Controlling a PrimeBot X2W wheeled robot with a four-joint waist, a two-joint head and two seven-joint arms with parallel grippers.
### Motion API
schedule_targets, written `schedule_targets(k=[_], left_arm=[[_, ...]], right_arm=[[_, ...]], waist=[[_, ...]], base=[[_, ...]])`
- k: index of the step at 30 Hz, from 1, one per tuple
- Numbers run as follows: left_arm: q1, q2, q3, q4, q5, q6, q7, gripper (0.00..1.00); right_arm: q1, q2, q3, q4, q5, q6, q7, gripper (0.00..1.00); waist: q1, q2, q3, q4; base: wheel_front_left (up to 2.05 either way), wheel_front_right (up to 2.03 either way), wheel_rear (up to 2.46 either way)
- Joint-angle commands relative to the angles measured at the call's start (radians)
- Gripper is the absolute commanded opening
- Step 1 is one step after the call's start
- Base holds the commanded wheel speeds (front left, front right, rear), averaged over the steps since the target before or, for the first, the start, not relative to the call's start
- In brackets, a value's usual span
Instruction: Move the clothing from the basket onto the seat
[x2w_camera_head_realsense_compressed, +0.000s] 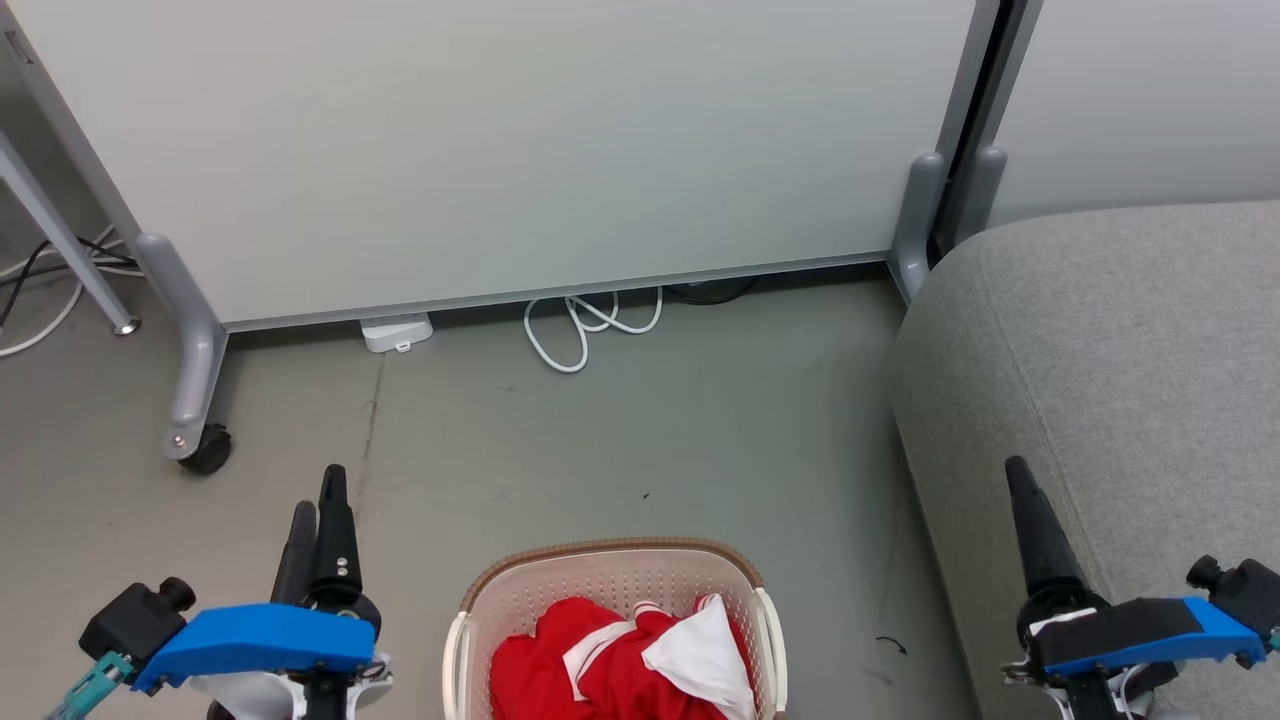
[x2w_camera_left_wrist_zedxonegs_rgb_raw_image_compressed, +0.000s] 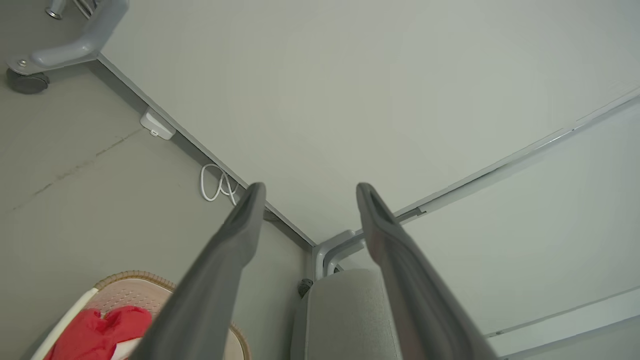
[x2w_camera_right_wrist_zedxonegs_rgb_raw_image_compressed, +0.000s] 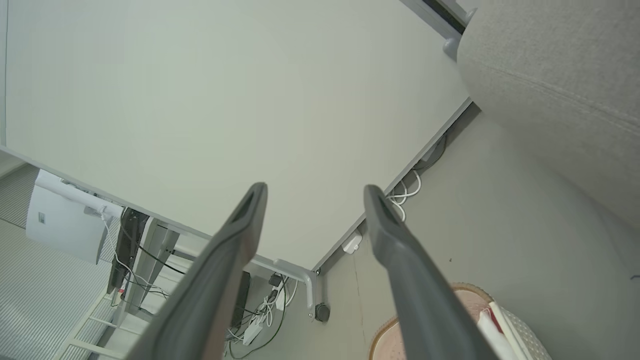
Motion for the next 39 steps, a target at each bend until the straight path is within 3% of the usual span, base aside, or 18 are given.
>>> schedule_targets(k=[1,12,13,39], left_arm=[[-0.027,0.008,-0.012,-0.016,0.053,0.006,-0.011,1.0],[-0.028,0.011,-0.042,-0.009,0.214,0.029,-0.047,1.0],[-0.029,0.012,-0.057,-0.009,0.293,0.038,-0.066,1.0],[-0.035,0.013,-0.104,-0.01,0.573,0.06,-0.133,1.0]], right_arm=[[-0.017,-0.006,0.006,-0.02,-0.052,0.002,-0.012,1.0],[-0.01,-0.007,0.03,-0.025,-0.226,0.002,-0.047,1.0],[-0.006,-0.008,0.04,-0.028,-0.307,0.003,-0.066,1.0],[-0.009,-0.01,0.048,-0.018,-0.59,0.003,-0.134,1.0]], waist=[[0.0,0.0,0.0,0.001],[0.0,0.0,-0.002,0.008],[0.0,0.0,-0.001,0.011],[0.0,0.0,0.009,0.026]], base=[[0.0,0.0,0.0],[0.0,0.0,0.0],[0.0,0.0,0.0],[0.0,0.0,0.0]])
